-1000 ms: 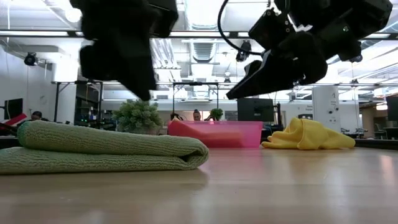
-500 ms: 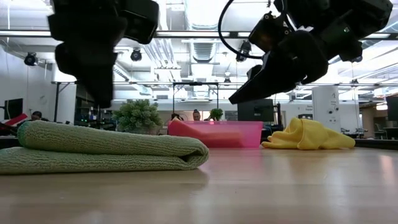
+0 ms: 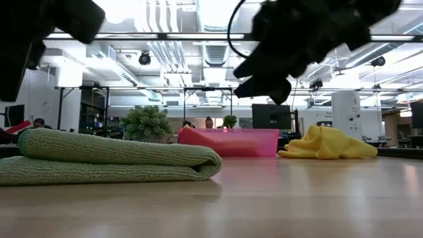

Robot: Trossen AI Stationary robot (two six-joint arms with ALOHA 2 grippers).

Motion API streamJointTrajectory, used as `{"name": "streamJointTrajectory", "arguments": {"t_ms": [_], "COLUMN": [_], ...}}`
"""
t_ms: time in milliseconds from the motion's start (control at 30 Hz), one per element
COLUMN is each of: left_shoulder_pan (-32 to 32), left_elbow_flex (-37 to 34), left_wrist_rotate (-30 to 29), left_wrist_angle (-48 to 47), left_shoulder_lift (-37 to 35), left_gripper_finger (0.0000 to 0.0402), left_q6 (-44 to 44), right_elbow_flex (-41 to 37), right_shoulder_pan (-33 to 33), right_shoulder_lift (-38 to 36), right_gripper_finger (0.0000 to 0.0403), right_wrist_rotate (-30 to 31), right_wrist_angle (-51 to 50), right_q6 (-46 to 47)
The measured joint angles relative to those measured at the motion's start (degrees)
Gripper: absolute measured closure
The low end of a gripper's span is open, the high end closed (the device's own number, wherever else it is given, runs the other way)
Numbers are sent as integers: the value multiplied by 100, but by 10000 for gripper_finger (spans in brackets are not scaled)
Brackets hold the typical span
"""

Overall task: Fold microfiber towels
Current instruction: Put the folded green microfiber towel into red bin

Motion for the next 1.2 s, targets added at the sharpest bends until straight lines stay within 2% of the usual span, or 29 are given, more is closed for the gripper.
{"name": "streamJointTrajectory", "arguments": {"t_ms": [167, 267, 400, 500, 567, 700, 933, 1200], "left_shoulder_pan": [-149, -149, -155, -146, -144, -148, -9, 93], "left_elbow_flex": [-368, -753, -1430, -1906, -2133, -2396, -2818, -3196], "left_wrist_rotate": [-929, -1348, -1592, -1543, -1257, -944, -1145, -1396], "left_wrist_angle": [280, 1204, 2572, 3304, 3665, 3733, 3779, 4136], "left_shoulder_lift": [-541, -767, -925, -938, -935, -938, -931, -929], "left_gripper_finger": [324, 324, 323, 311, 295, 247, 168, 157], "left_q6": [-1651, -1901, -1981, -2053, -2297, -2477, -2918, -3047], "right_elbow_flex": [740, 1002, 1080, 1028, 1021, 1100, 1432, 1713], "right_shoulder_pan": [-17, -47, -104, -105, -104, -144, -241, -266], "right_shoulder_lift": [144, 197, 226, 253, 338, 640, 1188, 1591], "right_gripper_finger": [179, 179, 179, 177, 168, 138, 86, 68], "right_wrist_rotate": [2, -3, 3, 4, -1, -1, -32, -209], "right_wrist_angle": [-1103, -1535, -1877, -1850, -1835, -1798, -1799, -1751], "right_q6": [786, 1118, 1540, 1731, 1787, 1802, 1796, 1732]}}
